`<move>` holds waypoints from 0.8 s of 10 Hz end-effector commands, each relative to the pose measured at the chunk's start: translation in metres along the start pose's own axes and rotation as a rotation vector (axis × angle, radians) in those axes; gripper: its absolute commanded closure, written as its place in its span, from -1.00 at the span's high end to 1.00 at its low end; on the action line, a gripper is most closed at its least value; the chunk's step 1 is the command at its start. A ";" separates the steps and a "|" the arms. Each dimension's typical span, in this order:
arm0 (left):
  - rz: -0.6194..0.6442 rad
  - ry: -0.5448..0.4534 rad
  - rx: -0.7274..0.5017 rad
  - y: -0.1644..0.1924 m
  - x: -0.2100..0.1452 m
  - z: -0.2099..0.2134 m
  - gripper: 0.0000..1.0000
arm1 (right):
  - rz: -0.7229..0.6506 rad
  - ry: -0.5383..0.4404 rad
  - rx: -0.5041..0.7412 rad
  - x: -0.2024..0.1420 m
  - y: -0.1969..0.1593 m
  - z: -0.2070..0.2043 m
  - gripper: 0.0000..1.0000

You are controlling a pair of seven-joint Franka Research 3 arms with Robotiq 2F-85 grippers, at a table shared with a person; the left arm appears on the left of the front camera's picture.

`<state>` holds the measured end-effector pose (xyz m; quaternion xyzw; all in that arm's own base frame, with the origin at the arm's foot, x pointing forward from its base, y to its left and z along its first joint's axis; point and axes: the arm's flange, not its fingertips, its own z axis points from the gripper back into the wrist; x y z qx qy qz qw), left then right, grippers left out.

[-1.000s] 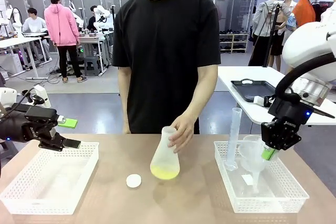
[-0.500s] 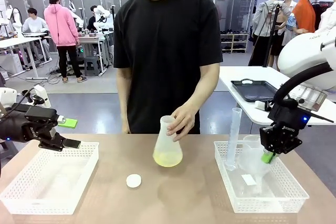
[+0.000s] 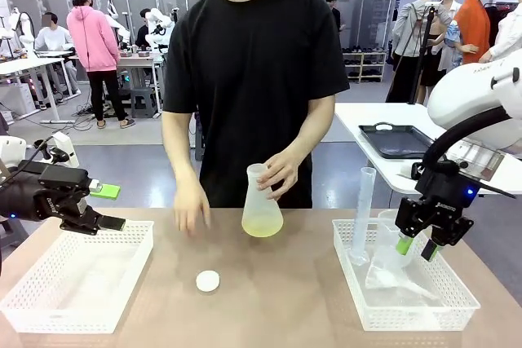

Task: Prepare the solutions needed for the experiment.
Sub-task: Once the solution is in the Big flask , pick up the Plastic Funnel and place it back into the right Organizing basket, then when the human places the Big flask in the center of the table, pick up the Big flask and place it in the left Organizing basket.

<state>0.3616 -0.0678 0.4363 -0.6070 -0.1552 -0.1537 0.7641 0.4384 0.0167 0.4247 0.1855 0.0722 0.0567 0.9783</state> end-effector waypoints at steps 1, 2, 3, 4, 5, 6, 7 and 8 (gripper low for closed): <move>-0.019 0.007 -0.011 0.001 -0.002 0.000 1.00 | 0.014 0.000 0.000 -0.001 0.002 0.004 0.21; -0.019 0.007 -0.011 0.001 -0.002 0.000 1.00 | 0.014 0.000 0.000 -0.001 0.002 0.004 0.21; -0.019 0.007 -0.011 0.001 -0.002 0.000 1.00 | 0.014 0.000 0.000 -0.001 0.002 0.004 0.21; -0.019 0.007 -0.011 0.001 -0.002 0.000 1.00 | 0.014 0.000 0.000 -0.001 0.002 0.004 0.21; -0.019 0.007 -0.011 0.001 -0.002 0.000 1.00 | 0.014 0.000 0.000 -0.001 0.002 0.004 0.21; -0.019 0.007 -0.011 0.001 -0.002 0.000 1.00 | 0.014 0.000 0.000 -0.001 0.002 0.004 0.21; -0.019 0.007 -0.011 0.001 -0.002 0.000 1.00 | 0.014 0.000 0.000 -0.001 0.002 0.004 0.21; -0.019 0.007 -0.011 0.001 -0.002 0.000 1.00 | 0.014 0.000 0.000 -0.001 0.002 0.004 0.21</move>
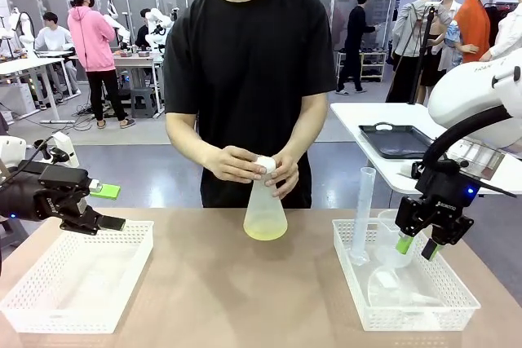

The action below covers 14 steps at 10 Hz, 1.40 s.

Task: Prepare the solutions needed for the experiment.
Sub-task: When the human places the Big flask in the center of the table, pick up the Big flask and place it in the left Organizing basket.

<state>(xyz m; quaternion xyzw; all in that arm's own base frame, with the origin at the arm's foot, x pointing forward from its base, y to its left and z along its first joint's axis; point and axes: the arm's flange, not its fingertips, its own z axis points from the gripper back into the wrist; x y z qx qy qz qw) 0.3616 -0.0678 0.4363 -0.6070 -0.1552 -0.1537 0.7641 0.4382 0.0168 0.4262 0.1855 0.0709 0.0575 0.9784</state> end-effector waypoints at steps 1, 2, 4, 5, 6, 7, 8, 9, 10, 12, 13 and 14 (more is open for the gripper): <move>-0.019 0.007 -0.011 0.001 -0.002 0.000 1.00 | 0.012 0.003 0.000 0.000 0.001 0.002 0.21; -0.019 0.007 -0.011 0.001 -0.002 0.000 1.00 | 0.012 0.003 0.000 0.000 0.001 0.002 0.21; -0.019 0.007 -0.011 0.001 -0.002 0.000 1.00 | 0.012 0.003 0.000 0.000 0.001 0.002 0.21; -0.019 0.007 -0.011 0.001 -0.002 0.000 1.00 | 0.000 0.000 0.000 0.000 0.000 0.000 0.21; -0.019 0.007 -0.011 0.001 -0.002 0.000 1.00 | 0.005 -0.097 -0.020 -0.010 0.004 0.021 0.21; -0.019 0.007 -0.011 0.001 -0.002 0.000 1.00 | 0.021 -0.180 -0.001 -0.021 0.009 0.037 0.21; -0.019 0.007 -0.011 0.001 -0.002 0.000 1.00 | 0.025 -0.224 0.011 -0.031 0.014 0.049 0.21; -0.019 0.007 -0.011 0.001 -0.002 0.000 1.00 | 0.056 -0.279 0.080 -0.042 0.021 0.061 0.21; -0.019 0.007 -0.011 0.001 -0.002 0.000 1.00 | 0.036 -0.306 0.146 -0.051 0.023 0.072 0.21; -0.019 0.007 -0.011 0.001 -0.002 0.000 1.00 | 0.012 -0.358 0.275 -0.067 0.022 0.091 0.21; -0.019 0.007 -0.011 0.001 -0.002 0.000 1.00 | -0.009 -0.382 0.333 -0.071 0.021 0.096 0.21; -0.019 0.007 -0.011 0.001 -0.002 0.000 1.00 | 0.008 -0.376 0.473 -0.078 0.021 0.100 0.21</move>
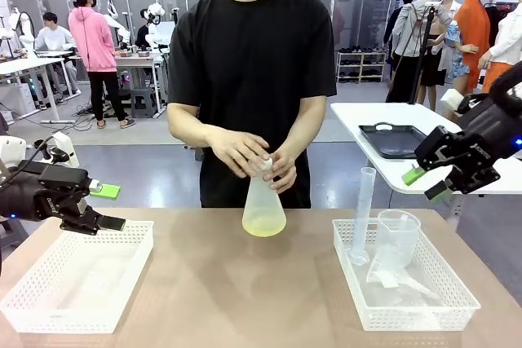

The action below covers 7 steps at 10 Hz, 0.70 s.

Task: Prepare the solutions needed for the experiment.
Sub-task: When the human places the Big flask in the center of the table, pick up the Big flask and place it in the left Organizing basket.

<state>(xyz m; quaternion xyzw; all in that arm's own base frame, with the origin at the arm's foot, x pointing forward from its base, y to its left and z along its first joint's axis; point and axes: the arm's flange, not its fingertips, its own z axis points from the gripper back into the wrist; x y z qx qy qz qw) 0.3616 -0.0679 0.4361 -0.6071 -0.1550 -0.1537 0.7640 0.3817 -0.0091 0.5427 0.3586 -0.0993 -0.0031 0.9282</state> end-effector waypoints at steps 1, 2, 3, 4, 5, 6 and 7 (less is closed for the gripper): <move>-0.019 0.007 -0.010 0.001 -0.002 0.000 1.00 | -0.025 -0.007 0.188 -0.010 -0.003 0.000 0.21; -0.019 0.007 -0.010 0.001 -0.002 0.000 1.00 | -0.051 -0.003 0.262 -0.013 0.000 0.003 0.21; -0.019 0.007 -0.010 0.001 -0.002 0.000 1.00 | -0.106 0.012 0.284 -0.015 0.002 0.003 0.21; -0.019 0.007 -0.010 0.001 -0.002 0.000 1.00 | -0.162 0.030 0.301 -0.017 0.003 0.004 0.21; -0.019 0.007 -0.010 0.001 -0.002 0.000 1.00 | -0.175 0.078 0.372 -0.023 0.004 0.005 0.21; -0.019 0.007 -0.010 0.001 -0.002 0.000 1.00 | -0.196 0.114 0.406 -0.030 0.003 0.003 0.21; -0.019 0.007 -0.010 0.001 -0.002 0.000 1.00 | -0.195 0.128 0.468 -0.036 0.003 0.002 0.21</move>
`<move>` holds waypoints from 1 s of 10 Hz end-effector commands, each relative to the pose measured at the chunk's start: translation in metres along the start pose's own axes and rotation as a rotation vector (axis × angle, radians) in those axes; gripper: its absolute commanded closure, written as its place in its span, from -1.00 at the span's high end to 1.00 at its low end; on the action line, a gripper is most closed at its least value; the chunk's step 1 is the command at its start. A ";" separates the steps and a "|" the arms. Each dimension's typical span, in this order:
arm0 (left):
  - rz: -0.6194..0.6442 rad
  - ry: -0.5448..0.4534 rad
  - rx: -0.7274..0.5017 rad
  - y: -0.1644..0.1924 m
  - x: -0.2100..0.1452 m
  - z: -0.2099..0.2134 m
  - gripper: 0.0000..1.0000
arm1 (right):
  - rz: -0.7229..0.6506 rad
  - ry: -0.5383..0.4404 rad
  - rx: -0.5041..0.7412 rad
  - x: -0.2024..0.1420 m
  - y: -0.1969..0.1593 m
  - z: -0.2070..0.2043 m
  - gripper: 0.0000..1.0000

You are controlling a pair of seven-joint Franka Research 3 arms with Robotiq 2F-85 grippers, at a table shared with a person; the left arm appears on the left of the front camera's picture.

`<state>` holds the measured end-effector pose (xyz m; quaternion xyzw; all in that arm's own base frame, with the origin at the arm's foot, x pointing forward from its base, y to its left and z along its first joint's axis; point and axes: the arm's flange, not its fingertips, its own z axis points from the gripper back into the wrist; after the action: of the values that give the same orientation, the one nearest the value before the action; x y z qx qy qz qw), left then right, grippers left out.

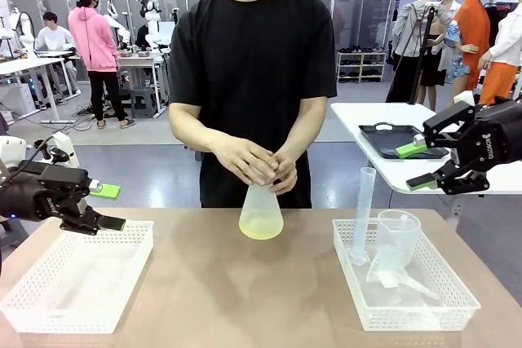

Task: Prepare the solutions needed for the experiment.
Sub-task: When the human places the Big flask in the center of the table, pick up the Big flask and place it in the left Organizing basket.

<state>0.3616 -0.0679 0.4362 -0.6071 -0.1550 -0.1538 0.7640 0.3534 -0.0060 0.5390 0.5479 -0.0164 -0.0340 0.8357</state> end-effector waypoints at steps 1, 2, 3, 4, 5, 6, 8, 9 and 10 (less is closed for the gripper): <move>-0.019 0.007 -0.010 0.001 -0.002 0.000 1.00 | -0.048 0.012 0.143 -0.011 -0.003 -0.001 0.21; -0.019 0.007 -0.010 0.001 -0.002 0.000 1.00 | -0.068 0.023 0.184 -0.013 -0.006 -0.005 0.21; -0.019 0.007 -0.010 0.001 -0.002 0.000 1.00 | -0.069 0.037 0.215 -0.015 -0.009 -0.010 0.21; -0.019 0.007 -0.010 0.001 -0.002 0.000 1.00 | -0.057 0.018 0.251 -0.018 -0.011 -0.014 0.21; -0.019 0.007 -0.010 0.001 -0.002 0.000 1.00 | -0.053 0.014 0.279 -0.020 -0.012 -0.018 0.21; -0.019 0.007 -0.010 0.001 -0.002 0.000 1.00 | -0.044 0.000 0.314 -0.022 -0.012 -0.021 0.21; -0.019 0.007 -0.010 0.001 -0.002 0.000 1.00 | -0.027 -0.037 0.311 -0.024 -0.012 -0.023 0.61; -0.019 0.007 -0.010 0.001 -0.002 0.000 1.00 | -0.022 -0.027 0.301 -0.025 -0.013 -0.024 1.00; -0.019 0.007 -0.010 0.001 -0.002 0.000 1.00 | -0.024 0.003 0.271 -0.023 -0.012 -0.025 0.70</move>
<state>0.3616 -0.0679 0.4362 -0.6071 -0.1550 -0.1538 0.7640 0.3325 0.0117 0.5205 0.6632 -0.0115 -0.0503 0.7467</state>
